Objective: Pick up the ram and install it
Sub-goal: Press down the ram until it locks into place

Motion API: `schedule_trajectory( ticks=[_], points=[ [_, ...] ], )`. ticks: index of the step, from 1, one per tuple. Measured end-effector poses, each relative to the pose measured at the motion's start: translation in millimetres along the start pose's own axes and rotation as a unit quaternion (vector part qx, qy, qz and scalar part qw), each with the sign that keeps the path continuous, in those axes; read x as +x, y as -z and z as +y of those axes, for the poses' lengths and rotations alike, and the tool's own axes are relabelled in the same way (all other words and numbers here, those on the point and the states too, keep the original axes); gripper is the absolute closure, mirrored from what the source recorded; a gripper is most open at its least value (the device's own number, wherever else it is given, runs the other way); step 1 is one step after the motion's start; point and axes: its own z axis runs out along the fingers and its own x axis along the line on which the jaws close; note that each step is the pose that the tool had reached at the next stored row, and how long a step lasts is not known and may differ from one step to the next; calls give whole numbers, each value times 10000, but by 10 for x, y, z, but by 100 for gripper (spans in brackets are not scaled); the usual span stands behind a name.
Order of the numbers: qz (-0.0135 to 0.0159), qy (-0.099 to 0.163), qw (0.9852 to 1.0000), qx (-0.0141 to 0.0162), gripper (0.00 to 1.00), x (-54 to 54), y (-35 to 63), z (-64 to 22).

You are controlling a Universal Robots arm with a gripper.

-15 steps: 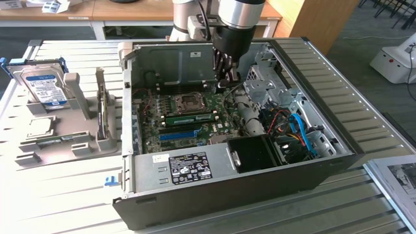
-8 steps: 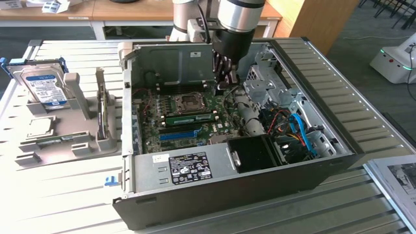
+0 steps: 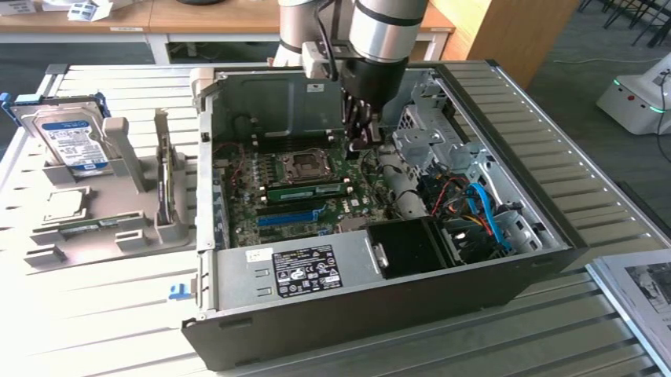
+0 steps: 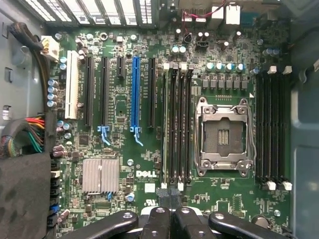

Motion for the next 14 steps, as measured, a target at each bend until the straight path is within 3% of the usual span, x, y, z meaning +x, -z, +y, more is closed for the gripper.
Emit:
schedule_trajectory(
  ticks=[14],
  points=[
    [0,0,10000,0,90,2,-204,-9]
  ],
)
